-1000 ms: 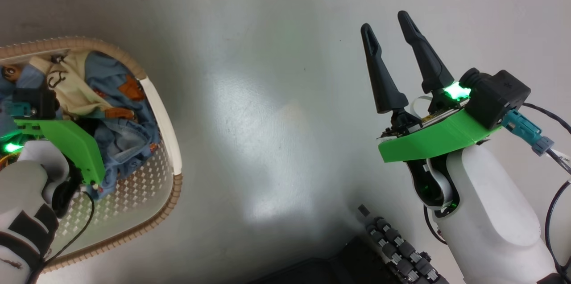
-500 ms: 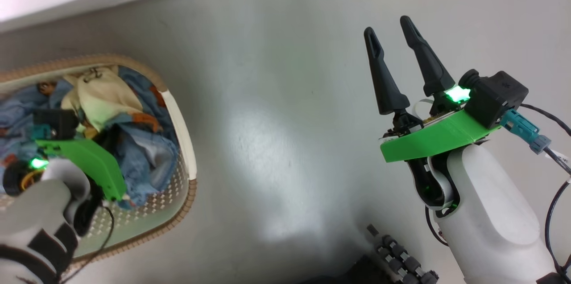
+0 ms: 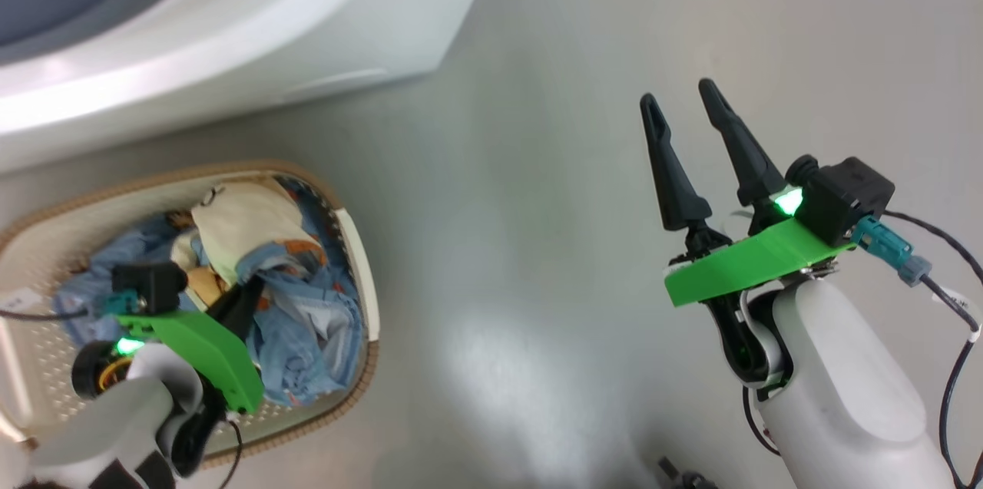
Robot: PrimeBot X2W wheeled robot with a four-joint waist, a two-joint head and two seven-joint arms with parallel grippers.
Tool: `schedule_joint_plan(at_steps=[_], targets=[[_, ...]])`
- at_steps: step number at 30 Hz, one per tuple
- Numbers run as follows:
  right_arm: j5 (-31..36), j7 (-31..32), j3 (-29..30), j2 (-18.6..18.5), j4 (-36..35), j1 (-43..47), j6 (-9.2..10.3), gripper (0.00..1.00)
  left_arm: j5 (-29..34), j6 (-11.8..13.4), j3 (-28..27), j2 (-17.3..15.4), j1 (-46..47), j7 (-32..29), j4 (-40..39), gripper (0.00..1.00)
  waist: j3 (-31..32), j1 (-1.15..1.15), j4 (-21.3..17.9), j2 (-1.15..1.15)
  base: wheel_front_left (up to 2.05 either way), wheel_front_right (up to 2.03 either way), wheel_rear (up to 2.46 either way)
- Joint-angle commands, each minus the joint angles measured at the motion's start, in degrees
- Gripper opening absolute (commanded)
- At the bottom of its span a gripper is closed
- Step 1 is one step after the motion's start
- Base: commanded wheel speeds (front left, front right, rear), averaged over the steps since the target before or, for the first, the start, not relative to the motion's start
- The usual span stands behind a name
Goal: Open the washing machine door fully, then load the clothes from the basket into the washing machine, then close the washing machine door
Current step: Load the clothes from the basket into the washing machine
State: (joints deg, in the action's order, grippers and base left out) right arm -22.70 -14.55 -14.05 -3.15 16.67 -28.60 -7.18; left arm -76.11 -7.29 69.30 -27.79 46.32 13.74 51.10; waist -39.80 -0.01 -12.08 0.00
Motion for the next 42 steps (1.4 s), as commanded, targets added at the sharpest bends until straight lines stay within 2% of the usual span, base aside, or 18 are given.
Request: schedule_joint_plan(at_steps=[1,3,10,21,22,31,36,42], targets=[[0.8,-0.4,-0.5,0.3,-0.8,2.4,-0.31,1.0,-0.2,-0.2,-1.1,-1.5,-1.8,1.0,-0.9,0.0,5.5,0.01,2.5,0.0,0.0,0.0,0.0],[1.1,-0.4,-0.3,0.3,-0.1,3.0,-0.31,1.0,-0.1,-0.2,-1.6,-1.2,-2.7,1.2,-1.7,0.0,7.5,0.01,3.2,0.0,0.0,0.0,0.0],[1.7,-0.4,0.3,-0.7,2.3,5.8,-0.31,1.0,4.2,-0.2,-12.6,0.4,-8.4,1.2,-6.9,0.0,16.0,0.01,6.1,0.0,0.0,0.0,0.0],[-1.2,-0.4,-1.2,-3.8,4.7,10.9,-0.31,1.0,18.6,-0.2,-32.5,3.3,-21.8,1.3,-16.8,0.0,27.8,0.01,9.0,0.0,0.0,0.0,0.0],[-1.2,-0.4,-1.2,-3.8,4.7,10.9,-0.31,1.0,18.6,-0.2,-32.5,3.3,-21.8,1.3,-16.8,0.0,27.8,0.01,9.0,0.0,0.0,0.0,0.0],[-3.5,-0.4,-1.7,-6.6,5.2,14.8,-0.31,1.0,31.7,0.9,-46.5,6.6,-31.9,1.3,-27.8,0.0,34.5,0.01,10.9,0.0,0.0,0.0,0.0],[-4.4,-0.4,-2.2,-7.7,5.2,16.3,-0.31,1.0,38.6,2.4,-51.6,8.9,-36.1,1.3,-34.2,0.0,36.7,0.01,11.4,0.0,0.0,0.0,0.0],[-4.8,-0.4,-2.5,-8.5,4.9,16.8,-0.31,1.0,43.1,3.1,-56.2,10.7,-39.2,1.3,-38.9,0.0,37.5,0.01,11.6,0.0,0.0,0.0,0.0]])
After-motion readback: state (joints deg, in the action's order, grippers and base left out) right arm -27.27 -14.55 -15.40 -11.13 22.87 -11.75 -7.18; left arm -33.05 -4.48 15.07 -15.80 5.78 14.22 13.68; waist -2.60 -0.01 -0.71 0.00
